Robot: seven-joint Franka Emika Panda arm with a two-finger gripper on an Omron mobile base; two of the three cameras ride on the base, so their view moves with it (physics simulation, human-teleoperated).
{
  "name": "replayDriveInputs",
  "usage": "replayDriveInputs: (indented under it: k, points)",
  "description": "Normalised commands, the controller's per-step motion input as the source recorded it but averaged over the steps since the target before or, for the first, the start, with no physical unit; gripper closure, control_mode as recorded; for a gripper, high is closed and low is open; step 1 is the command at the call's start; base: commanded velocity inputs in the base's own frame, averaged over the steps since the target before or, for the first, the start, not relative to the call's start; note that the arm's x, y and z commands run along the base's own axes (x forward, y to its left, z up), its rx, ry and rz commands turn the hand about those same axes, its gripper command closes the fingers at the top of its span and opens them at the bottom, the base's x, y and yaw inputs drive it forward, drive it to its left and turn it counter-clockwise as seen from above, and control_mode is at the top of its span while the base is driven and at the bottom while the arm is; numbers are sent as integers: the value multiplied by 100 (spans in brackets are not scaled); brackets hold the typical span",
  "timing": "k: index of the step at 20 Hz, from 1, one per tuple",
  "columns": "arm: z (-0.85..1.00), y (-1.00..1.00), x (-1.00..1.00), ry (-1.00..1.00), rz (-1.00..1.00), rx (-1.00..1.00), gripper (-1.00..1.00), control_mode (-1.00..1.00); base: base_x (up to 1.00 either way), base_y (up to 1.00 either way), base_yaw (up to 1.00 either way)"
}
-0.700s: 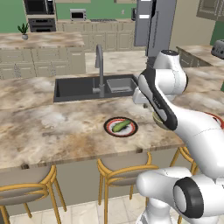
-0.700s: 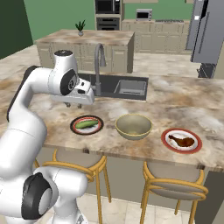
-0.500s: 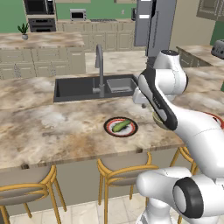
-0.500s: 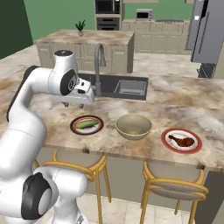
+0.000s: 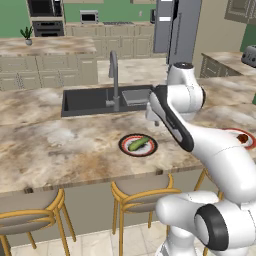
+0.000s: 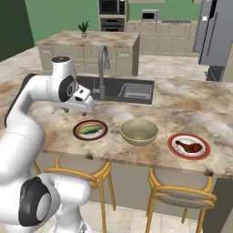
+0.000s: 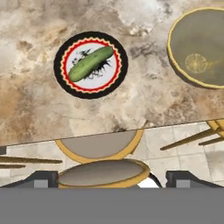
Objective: Pick the chicken drumstick and cucumber from their plates and place them in the bowl. Then put the bowl in the fridge.
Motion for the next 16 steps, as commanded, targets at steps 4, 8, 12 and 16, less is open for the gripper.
replayDriveInputs:
  k: [4, 8, 12, 16]
  points:
    - [-26, 29, 47, 0, -39, -7, -100, -100, 0, 0, 0]
    - [-31, 26, 50, -1, -51, 0, -100, -100, 0, 0, 0]
    - [-32, 11, 47, 0, -47, 4, -100, -100, 0, 0, 0]
    - [-33, -2, 27, 9, -9, 12, -100, -100, 0, 0, 0]
